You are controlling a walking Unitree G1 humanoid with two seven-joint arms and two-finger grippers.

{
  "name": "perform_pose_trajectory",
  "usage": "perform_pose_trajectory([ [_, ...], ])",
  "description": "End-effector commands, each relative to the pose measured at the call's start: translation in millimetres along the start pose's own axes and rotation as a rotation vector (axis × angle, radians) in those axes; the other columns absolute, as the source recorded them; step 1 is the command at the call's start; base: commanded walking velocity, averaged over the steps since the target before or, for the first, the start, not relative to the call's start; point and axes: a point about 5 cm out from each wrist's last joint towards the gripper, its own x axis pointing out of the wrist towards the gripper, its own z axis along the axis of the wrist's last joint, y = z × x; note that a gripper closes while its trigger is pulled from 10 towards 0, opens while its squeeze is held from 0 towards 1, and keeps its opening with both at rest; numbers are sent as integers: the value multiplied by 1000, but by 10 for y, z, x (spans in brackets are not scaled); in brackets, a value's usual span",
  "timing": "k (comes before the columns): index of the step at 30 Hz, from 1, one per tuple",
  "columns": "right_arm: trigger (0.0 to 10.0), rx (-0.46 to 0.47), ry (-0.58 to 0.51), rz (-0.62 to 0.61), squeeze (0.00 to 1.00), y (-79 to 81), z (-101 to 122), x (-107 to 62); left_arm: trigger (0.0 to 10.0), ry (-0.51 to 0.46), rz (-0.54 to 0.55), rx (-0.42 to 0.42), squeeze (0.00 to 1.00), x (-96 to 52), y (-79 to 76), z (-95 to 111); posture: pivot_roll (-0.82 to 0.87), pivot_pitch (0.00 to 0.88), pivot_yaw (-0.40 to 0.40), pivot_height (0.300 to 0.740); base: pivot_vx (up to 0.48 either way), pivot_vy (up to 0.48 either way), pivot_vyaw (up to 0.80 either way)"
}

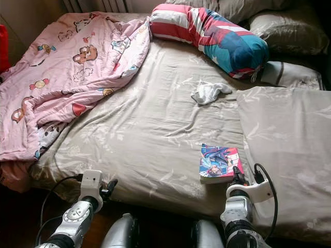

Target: Clean up the room

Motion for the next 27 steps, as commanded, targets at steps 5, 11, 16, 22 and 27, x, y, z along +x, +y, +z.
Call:
perform_pose_trajectory([
  [5,10000,-13,-2,-51,1000,-122,-25,-45,10000,28,10,-4,0,-43,51,-78,-5,178,101,650,0,0,0],
  [11,10000,-76,-20,-74,1000,-171,3,-61,10000,25,7,-5,0,-41,49,-73,-10,176,103,650,0,0,0],
  [16,10000,-113,-27,-79,1000,-209,11,-78,10000,24,6,-6,0,-41,42,-74,-13,177,101,650,0,0,0],
  [22,10000,-260,-3,-48,0,-225,-78,-127,10000,43,4,-11,0,-51,16,-115,-21,183,96,650,0,0,0],
  [27,10000,-477,51,58,0,-146,-230,-170,10000,59,12,-17,0,-56,18,-140,-26,185,92,650,0,0,0],
])
